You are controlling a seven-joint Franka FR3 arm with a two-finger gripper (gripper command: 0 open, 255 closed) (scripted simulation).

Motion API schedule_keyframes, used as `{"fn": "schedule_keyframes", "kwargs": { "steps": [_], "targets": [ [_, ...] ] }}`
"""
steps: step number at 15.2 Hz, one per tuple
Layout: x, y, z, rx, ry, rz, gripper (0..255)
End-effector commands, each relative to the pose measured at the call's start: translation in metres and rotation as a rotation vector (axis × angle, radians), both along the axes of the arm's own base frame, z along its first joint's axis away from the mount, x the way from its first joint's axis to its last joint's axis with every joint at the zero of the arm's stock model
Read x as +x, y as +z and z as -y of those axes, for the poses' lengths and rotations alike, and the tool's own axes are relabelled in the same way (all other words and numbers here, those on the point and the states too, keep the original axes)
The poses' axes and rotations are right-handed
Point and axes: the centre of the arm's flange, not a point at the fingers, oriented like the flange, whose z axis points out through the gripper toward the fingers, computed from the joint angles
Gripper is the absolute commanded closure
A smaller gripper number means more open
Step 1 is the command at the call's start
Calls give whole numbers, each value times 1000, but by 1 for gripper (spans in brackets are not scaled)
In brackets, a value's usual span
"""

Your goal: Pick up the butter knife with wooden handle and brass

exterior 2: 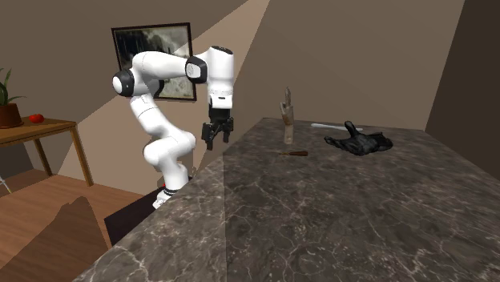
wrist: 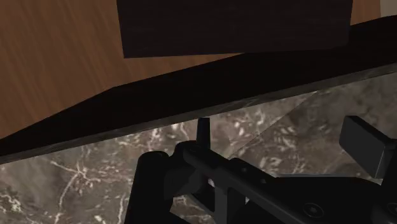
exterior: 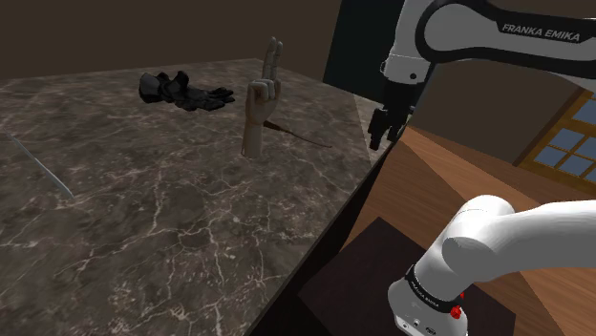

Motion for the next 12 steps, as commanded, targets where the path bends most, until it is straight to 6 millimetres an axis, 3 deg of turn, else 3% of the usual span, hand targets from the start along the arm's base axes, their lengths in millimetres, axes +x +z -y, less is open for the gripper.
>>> {"fn": "schedule_keyframes", "kwargs": {
  "steps": [1, 12],
  "targets": [
    [0, 0, 0, 0, 0, 0, 0],
    [109, 3, -60, 84, 211, 115, 0]
  ]
}}
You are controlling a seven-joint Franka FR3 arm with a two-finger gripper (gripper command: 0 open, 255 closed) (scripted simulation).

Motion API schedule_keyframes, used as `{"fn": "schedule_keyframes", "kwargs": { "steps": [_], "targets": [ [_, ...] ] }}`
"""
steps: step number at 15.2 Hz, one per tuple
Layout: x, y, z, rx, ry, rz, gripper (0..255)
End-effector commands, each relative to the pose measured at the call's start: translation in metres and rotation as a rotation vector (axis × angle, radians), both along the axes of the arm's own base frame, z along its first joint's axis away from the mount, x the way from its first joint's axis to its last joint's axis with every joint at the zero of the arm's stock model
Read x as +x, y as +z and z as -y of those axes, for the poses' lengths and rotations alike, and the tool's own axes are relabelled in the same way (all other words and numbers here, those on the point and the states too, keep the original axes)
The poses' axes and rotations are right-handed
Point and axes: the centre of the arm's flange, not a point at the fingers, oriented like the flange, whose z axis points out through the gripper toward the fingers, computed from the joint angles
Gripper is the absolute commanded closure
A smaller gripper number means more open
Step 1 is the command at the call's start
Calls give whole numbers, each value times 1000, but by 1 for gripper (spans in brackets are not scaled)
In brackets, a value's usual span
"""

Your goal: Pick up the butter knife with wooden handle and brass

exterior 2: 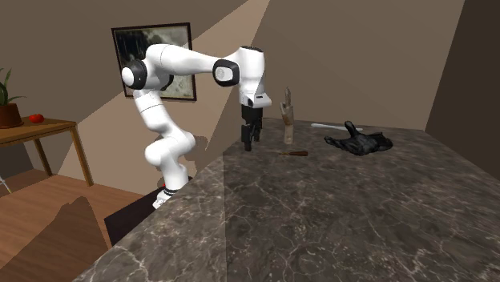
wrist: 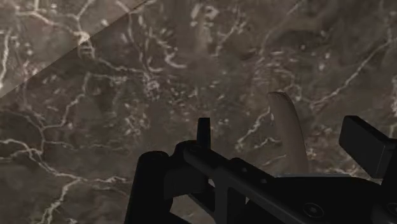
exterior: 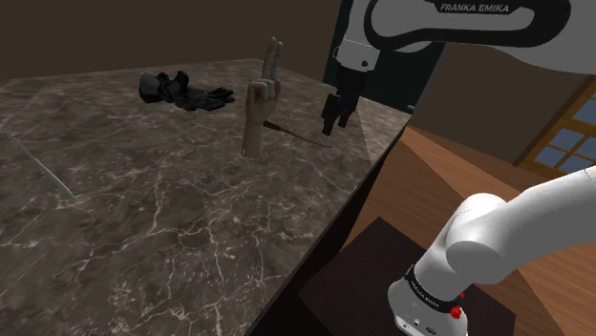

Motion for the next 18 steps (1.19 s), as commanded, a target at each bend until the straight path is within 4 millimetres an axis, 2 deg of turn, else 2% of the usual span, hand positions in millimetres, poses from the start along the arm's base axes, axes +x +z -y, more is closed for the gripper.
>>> {"fn": "schedule_keyframes", "kwargs": {
  "steps": [1, 7, 14, 16, 17, 18],
  "targets": [
    [18, 3, -11, 16, 39, 22, 0],
    [66, 12, -49, 58, 144, 80, 0],
    [66, -25, -49, 58, 144, 80, 0],
    [66, -28, -49, 58, 144, 80, 0],
    [66, -29, -50, 58, 144, 80, 255],
    [66, -28, -49, 58, 144, 80, 255]
  ]
}}
